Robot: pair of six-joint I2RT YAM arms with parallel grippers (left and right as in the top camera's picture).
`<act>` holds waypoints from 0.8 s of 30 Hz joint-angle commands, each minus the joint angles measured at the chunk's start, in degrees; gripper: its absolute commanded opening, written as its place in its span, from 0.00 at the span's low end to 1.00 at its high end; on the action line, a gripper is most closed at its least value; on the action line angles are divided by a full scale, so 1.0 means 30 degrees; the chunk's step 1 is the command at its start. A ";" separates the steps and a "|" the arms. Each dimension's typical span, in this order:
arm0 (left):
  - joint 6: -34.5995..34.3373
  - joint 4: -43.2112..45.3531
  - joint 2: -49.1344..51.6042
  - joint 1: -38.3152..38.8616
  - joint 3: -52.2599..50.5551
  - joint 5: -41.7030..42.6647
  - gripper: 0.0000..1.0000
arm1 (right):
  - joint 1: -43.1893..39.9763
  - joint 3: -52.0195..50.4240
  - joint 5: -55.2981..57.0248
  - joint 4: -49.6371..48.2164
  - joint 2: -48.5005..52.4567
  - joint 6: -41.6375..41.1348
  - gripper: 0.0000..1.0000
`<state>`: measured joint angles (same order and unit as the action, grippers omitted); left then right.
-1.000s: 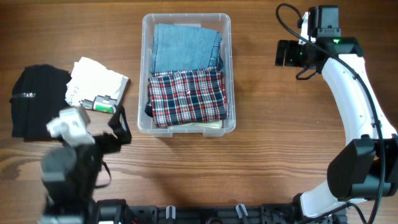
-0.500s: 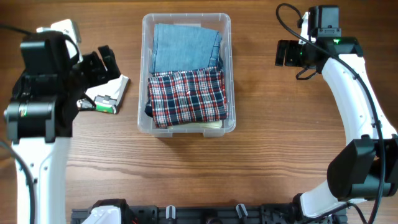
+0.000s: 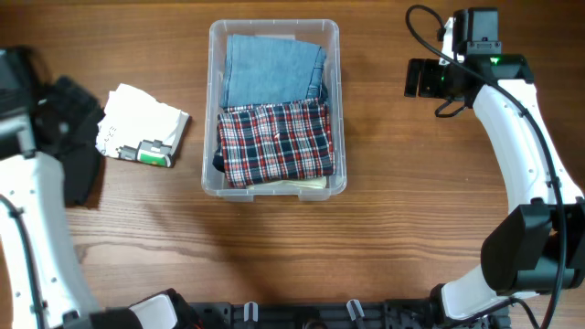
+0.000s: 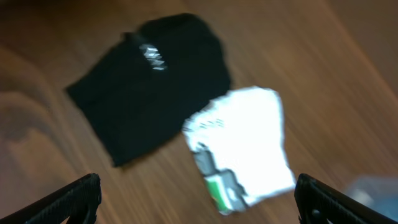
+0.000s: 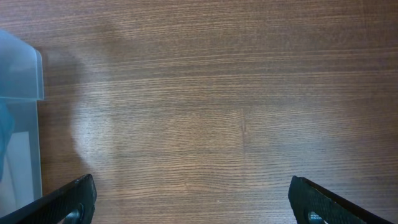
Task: Pack container
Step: 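Move the left gripper up and over the black garment, then lower the left gripper onto the white printed t-shirt's edge and grasp it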
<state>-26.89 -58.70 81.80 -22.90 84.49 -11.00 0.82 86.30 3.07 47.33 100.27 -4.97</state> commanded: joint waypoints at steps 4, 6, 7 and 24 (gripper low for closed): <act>0.3483 0.0845 0.2718 -0.2630 0.0306 0.1370 1.00 | -0.0015 0.0350 0.0197 -0.0051 -0.0444 -0.0342 1.00; 0.4167 0.1005 0.3723 -0.2718 0.0306 0.1275 1.00 | -0.0015 0.0350 0.0197 -0.0051 -0.0444 -0.0350 1.00; 0.4517 0.1064 0.4189 -0.2710 0.0306 0.1144 0.99 | -0.0015 0.0350 0.0197 -0.0051 -0.0444 -0.0350 1.00; 0.9938 0.6164 0.6280 -0.3133 0.0306 -0.1953 1.00 | -0.0015 0.0350 0.0197 -0.0051 -0.0444 -0.0357 1.00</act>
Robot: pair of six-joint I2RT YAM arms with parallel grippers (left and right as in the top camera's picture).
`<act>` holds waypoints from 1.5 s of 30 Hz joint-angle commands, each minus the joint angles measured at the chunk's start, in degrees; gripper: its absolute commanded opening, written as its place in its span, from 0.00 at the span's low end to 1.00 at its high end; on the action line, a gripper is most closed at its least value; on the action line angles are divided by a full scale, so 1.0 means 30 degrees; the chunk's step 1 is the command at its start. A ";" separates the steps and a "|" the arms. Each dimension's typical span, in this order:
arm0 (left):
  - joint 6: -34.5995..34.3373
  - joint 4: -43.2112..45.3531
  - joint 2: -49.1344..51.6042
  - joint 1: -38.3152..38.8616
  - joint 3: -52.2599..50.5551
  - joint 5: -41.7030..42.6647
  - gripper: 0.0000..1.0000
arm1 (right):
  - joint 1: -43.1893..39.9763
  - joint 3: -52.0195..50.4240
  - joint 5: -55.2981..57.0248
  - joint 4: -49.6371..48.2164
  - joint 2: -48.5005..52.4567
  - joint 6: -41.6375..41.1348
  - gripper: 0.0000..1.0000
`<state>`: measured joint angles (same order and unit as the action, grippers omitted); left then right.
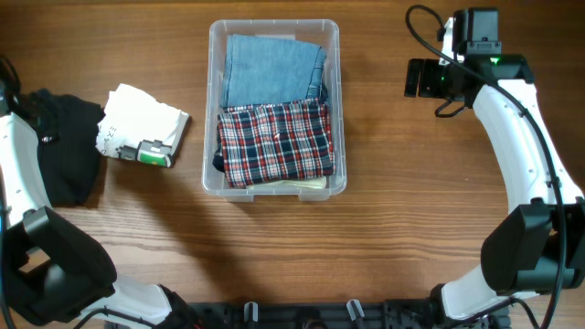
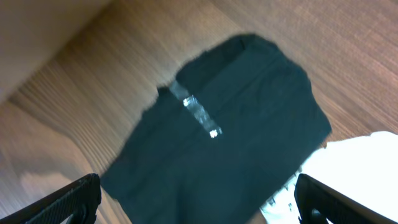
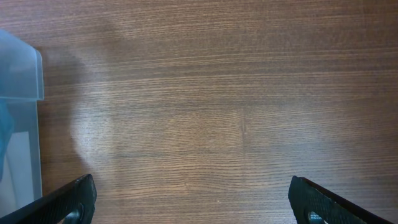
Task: Pack container
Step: 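Lower the left gripper onto the white printed t-shirt's edge and grasp it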
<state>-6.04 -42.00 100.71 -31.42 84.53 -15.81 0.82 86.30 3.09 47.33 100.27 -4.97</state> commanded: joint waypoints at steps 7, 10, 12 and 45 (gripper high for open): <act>0.4991 0.1180 0.0095 -0.1348 0.0291 0.5268 1.00 | -0.0015 0.0357 0.0189 -0.0051 -0.0444 -0.0350 1.00; 0.4736 0.0707 0.0350 -0.1778 0.0291 0.6470 1.00 | -0.0015 0.0357 0.0189 -0.0051 -0.0444 -0.0357 1.00; 0.4430 0.0175 0.0481 -0.1821 0.0291 0.6462 1.00 | -0.0015 0.0350 0.0189 -0.0051 -0.0444 -0.0350 1.00; -1.1883 -0.0525 0.0583 0.4619 -0.3927 0.8969 1.00 | -0.0015 0.0350 0.0189 -0.0051 -0.0444 -0.0350 1.00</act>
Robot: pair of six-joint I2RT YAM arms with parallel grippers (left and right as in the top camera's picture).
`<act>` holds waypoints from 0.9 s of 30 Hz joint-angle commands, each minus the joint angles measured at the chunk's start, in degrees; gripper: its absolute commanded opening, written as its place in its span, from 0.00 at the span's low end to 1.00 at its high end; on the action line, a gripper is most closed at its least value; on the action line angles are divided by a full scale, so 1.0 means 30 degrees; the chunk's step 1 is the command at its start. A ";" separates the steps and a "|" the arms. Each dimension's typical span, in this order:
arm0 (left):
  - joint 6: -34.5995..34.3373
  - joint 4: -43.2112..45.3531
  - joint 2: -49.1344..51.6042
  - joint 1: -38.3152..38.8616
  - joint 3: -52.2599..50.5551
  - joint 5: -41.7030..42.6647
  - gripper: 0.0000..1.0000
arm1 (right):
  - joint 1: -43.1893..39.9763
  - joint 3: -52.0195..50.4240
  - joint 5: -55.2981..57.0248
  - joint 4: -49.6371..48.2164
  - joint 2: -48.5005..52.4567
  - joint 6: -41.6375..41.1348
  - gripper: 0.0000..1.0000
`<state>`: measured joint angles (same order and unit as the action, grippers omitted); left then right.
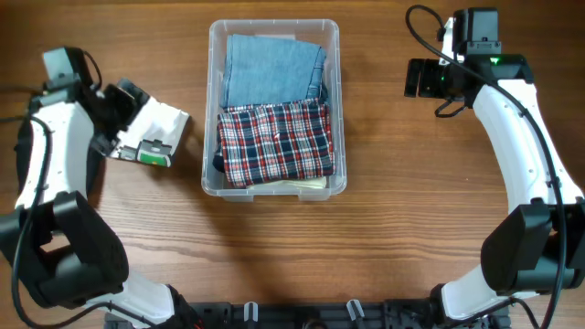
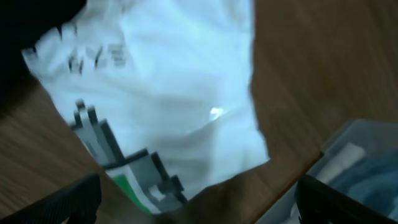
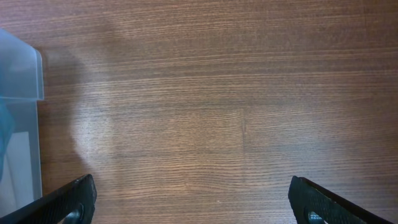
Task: Pack container
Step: 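Lower the left gripper onto the white printed t-shirt's edge and grasp it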
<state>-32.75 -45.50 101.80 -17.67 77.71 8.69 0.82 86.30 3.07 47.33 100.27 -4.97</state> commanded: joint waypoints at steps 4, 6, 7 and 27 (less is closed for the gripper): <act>-0.4284 0.2346 0.0219 0.0029 -0.3541 0.0801 1.00 | -0.0015 0.0350 0.0197 -0.0051 -0.0444 -0.0350 1.00; -0.4473 0.3060 0.0219 0.0015 -0.4269 0.0794 1.00 | -0.0015 0.0350 0.0197 -0.0051 -0.0444 -0.0342 1.00; -0.4626 0.3228 0.0219 0.0007 -0.4517 0.0758 1.00 | -0.0015 0.0350 0.0197 -0.0051 -0.0444 -0.0350 1.00; -0.7257 0.7388 0.0379 0.0058 -0.7475 -0.0860 1.00 | -0.0015 0.0350 0.0197 -0.0051 -0.0444 -0.0350 1.00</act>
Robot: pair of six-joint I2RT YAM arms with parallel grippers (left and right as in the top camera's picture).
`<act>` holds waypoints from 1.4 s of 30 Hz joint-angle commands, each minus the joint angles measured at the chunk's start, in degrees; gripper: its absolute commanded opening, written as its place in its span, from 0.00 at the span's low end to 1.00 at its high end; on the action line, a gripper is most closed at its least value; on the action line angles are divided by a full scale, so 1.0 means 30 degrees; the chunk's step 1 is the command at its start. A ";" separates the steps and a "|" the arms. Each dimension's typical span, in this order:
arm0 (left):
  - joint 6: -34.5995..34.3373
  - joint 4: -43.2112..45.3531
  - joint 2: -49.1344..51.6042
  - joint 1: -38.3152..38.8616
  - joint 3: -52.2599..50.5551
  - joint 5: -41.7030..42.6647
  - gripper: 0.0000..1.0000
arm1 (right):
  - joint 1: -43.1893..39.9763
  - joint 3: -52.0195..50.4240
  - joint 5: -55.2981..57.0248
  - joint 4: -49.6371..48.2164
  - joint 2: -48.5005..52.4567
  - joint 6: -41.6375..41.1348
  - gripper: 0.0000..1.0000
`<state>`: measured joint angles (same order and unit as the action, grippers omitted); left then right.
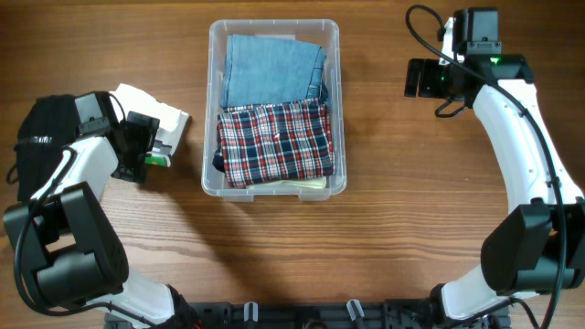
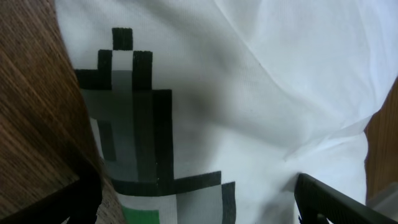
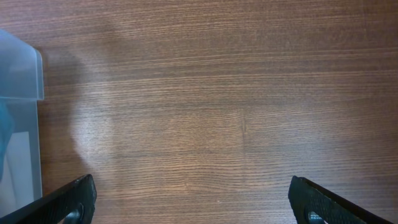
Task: Pack container
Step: 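Lower the left gripper onto the white printed t-shirt's edge and grasp it, then lift the white t-shirt and carry it right into the bin's upper half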
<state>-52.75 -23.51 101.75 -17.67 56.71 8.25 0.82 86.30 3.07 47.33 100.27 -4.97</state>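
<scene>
The clear plastic container (image 1: 340,110) stands mid-table, holding folded blue jeans (image 1: 272,66) and a plaid shirt (image 1: 276,139). Left of it lies a folded white shirt (image 1: 163,119) with a grey, black and green pixel print. My left gripper (image 1: 143,146) is open, low over the shirt's printed end. In the left wrist view the white shirt (image 2: 249,93) fills the frame between the spread fingertips (image 2: 62,199) of the left gripper (image 2: 199,211). My right gripper (image 1: 419,78) is open over bare table, holding nothing.
A black garment (image 1: 38,137) lies at the far left, beside my left arm. The right wrist view shows the right gripper (image 3: 199,208) over wooden table (image 3: 236,112), with the container's corner (image 3: 22,74) at its left edge.
My left gripper was over the white shirt's far left part. Now it is lower and nearer, at the printed end, with the shirt filling its view. The right arm has not moved.
My left gripper was open at the table's far left, seeing the black garment and white shirt from above. Then it looked mostly at the black garment. Then it stood over the white shirt, and now sits close on its print. The right arm stayed still.
</scene>
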 commanded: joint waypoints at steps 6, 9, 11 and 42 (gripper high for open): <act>-0.0583 0.0102 0.1115 0.0051 -0.0474 -0.1188 0.94 | -0.0015 0.0350 0.0197 -0.0051 -0.0444 -0.0350 1.00; -0.0576 0.0270 0.1195 0.0051 -0.0474 -0.1515 0.82 | -0.0015 0.0350 0.0197 -0.0051 -0.0444 -0.0350 1.00; -0.0576 0.0430 0.1195 0.0051 -0.0474 -0.1625 0.68 | -0.0015 0.0350 0.0197 -0.0044 -0.0444 -0.0350 1.00; 0.4546 0.0197 -0.3147 0.0109 0.2659 0.2361 0.04 | -0.0015 0.0350 0.0197 -0.0051 -0.0444 -0.0350 1.00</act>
<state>-44.53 -23.66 98.54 -17.63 59.31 7.97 0.82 86.30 3.09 47.33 100.27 -4.97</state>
